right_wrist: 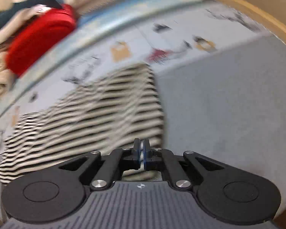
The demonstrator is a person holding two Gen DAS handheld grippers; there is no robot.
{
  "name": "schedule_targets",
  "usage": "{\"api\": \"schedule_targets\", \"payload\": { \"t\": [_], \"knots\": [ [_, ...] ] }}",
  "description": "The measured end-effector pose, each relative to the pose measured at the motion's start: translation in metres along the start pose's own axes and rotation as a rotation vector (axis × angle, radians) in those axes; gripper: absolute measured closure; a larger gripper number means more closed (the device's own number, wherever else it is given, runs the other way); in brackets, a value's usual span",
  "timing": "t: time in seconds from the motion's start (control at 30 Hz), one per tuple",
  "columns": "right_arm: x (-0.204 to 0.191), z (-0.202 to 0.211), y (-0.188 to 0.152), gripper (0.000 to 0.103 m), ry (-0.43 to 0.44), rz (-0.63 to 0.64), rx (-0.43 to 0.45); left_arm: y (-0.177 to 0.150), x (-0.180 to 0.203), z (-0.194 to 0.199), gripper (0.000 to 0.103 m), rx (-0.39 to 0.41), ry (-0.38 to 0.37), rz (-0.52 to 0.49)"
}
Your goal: Fold small clothes
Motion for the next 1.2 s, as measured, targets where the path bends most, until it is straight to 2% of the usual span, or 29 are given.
{"api": "schedule_targets", "payload": {
  "t": [0.07,0.13,0.17,0.23,0.27,0.3,0.4,0.47,0.53,0.67,0.77,0.87,1.0,1.1,1.17,1.2],
  "knots": [
    [-0.012,-0.011,-0.003,0.089,0.051,0.042,-0.028,0.0,0.014,-0.001,0.089,0.005,-0.076,-0.029],
    [-0.023,-0.028,-0.009,0.081,0.068,0.093,-0.077,-0.004,0.028,-0.011,0.089,-0.023,-0.128,-0.07],
    [-0.024,-0.037,-0.014,0.079,0.049,0.117,-0.11,-0.011,0.03,-0.02,0.088,-0.059,-0.118,-0.093],
    [-0.022,-0.061,-0.027,0.068,-0.048,0.17,-0.204,-0.023,0.032,-0.051,0.088,-0.195,-0.023,-0.126],
    [-0.021,-0.068,-0.033,0.068,-0.078,0.189,-0.231,-0.028,0.03,-0.06,0.072,-0.239,0.012,-0.139],
    [-0.022,-0.069,-0.034,0.067,-0.082,0.204,-0.23,-0.026,0.028,-0.058,0.067,-0.225,0.025,-0.145],
    [-0.03,-0.059,-0.026,0.065,-0.078,0.19,-0.196,-0.015,0.024,-0.037,0.067,-0.147,0.014,-0.11],
    [-0.038,-0.046,-0.022,0.064,-0.03,0.183,-0.151,-0.007,0.028,-0.023,0.067,-0.086,0.0,-0.102],
    [-0.045,-0.044,-0.02,0.058,-0.019,0.206,-0.127,-0.003,0.033,-0.014,0.067,-0.04,-0.007,-0.095],
    [-0.043,-0.07,-0.036,0.056,-0.145,0.273,-0.236,0.001,0.041,-0.02,0.067,-0.038,0.056,-0.114],
    [-0.052,-0.062,-0.032,0.056,-0.144,0.278,-0.192,0.003,0.039,-0.016,0.067,-0.016,0.045,-0.092],
    [-0.066,-0.044,-0.021,0.056,-0.104,0.257,-0.104,0.006,0.037,-0.013,0.067,0.004,0.029,-0.078],
    [-0.087,-0.016,-0.009,0.056,-0.094,0.265,0.03,0.002,0.033,-0.009,0.067,0.02,0.031,-0.059],
    [-0.104,0.007,-0.003,0.055,-0.065,0.282,0.107,-0.004,0.027,0.006,0.07,0.072,0.016,-0.013],
    [-0.117,0.022,0.002,0.055,-0.054,0.331,0.147,-0.005,0.025,0.02,0.084,0.094,-0.018,0.009],
    [-0.123,0.029,0.004,0.056,-0.052,0.36,0.172,-0.004,0.025,0.028,0.085,0.112,-0.019,0.017]
  ]
}}
Point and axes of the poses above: each gripper's, at about its wrist camera, not at the fingertips, and z roughly against the way its jaws point, x to its right, y to its top, the point moved 2 cm from there along -z, roughly the way its jaws point, and after that the axes turned 4 degrees about -z, right-handed, at the moved point
